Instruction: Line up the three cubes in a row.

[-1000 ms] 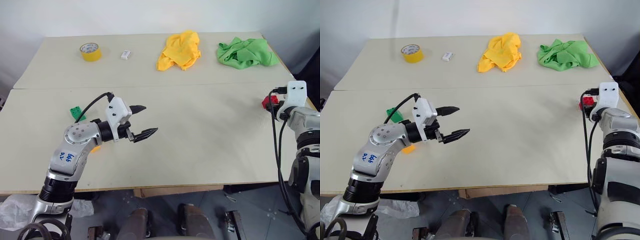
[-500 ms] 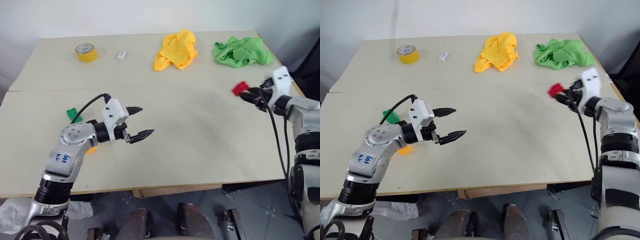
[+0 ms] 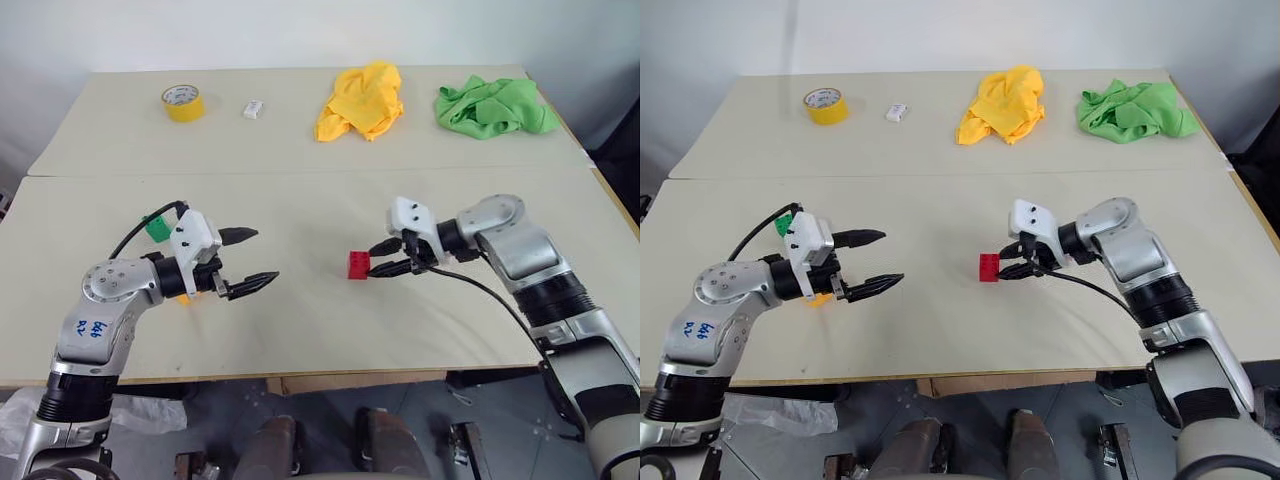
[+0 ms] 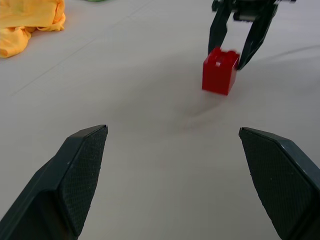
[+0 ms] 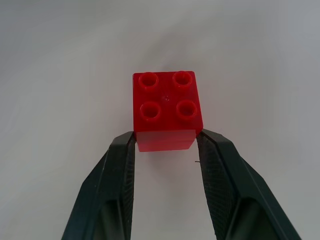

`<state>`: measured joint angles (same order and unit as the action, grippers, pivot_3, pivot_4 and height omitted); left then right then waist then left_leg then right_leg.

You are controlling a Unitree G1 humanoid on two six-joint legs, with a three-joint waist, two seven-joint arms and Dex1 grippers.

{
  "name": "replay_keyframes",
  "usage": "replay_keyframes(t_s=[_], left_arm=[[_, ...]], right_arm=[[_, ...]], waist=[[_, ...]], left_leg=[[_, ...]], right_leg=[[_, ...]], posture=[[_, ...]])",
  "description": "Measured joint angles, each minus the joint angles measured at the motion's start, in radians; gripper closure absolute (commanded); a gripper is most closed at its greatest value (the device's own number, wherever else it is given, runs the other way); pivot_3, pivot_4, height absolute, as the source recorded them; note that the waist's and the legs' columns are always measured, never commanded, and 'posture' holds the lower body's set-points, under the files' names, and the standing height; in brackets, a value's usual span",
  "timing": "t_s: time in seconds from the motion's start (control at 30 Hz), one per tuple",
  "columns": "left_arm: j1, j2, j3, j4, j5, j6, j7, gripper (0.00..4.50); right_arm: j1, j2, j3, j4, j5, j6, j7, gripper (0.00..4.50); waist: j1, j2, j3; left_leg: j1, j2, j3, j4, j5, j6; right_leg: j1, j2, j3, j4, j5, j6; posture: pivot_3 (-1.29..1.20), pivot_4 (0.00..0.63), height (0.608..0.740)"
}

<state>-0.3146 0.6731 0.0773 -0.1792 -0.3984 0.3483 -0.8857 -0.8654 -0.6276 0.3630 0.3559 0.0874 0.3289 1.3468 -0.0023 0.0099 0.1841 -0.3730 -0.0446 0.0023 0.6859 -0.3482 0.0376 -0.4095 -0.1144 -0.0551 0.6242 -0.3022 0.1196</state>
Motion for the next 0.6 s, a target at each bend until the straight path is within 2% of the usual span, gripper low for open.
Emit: replay_keyframes(t_s=[0.23,0.27,0.33,0.5,0.6], left_arm=[[0.002,-0.018,0.002,-0.019,-0.001,0.002,0.026,0.00],[0.007,-0.017,0.005,-0.025,-0.002,0.002,0.028,0.00],[0.018,-0.012,0.031,-0.038,-0.008,0.005,0.036,0.00],[0.096,0.028,0.233,-0.060,-0.088,0.013,0.050,0.00],[0.183,0.045,0.383,-0.060,-0.120,-0.007,0.045,0.00]], right_arm=[[-0.022,0.036,-0.001,0.044,-0.029,-0.039,-0.010,3.04],[-0.022,0.042,-0.004,0.045,-0.031,-0.042,-0.020,2.28],[-0.016,0.050,-0.010,0.049,-0.038,-0.045,-0.040,1.67],[0.020,0.051,-0.095,0.033,0.024,-0.137,-0.022,0.01],[0.059,0.083,-0.215,-0.007,0.177,-0.263,0.060,0.01]], waist=[[-0.006,0.000,0.000],[-0.008,0.000,0.000],[-0.010,0.000,0.000],[-0.015,0.000,0.000],[-0.021,-0.001,0.000]], left_leg=[[0.001,0.001,0.001,0.001,0.000,0.000],[0.001,0.001,0.001,0.001,0.000,0.000],[0.000,0.002,0.001,0.000,0.000,0.000],[0.000,0.002,0.000,-0.001,0.000,0.000],[0.000,0.002,0.000,-0.002,0.000,0.000]], right_leg=[[0.000,0.001,0.000,0.001,0.000,0.000],[0.000,0.001,0.000,0.001,0.000,0.000],[0.000,0.001,0.000,0.001,0.000,0.000],[-0.001,0.001,-0.001,0.000,0.000,-0.001],[0.000,0.001,-0.002,-0.001,0.000,-0.001]], posture=[[0.00,0.150,0.740],[0.00,0.150,0.740],[0.00,0.150,0.740],[0.00,0.150,0.740],[0.00,0.150,0.740]])
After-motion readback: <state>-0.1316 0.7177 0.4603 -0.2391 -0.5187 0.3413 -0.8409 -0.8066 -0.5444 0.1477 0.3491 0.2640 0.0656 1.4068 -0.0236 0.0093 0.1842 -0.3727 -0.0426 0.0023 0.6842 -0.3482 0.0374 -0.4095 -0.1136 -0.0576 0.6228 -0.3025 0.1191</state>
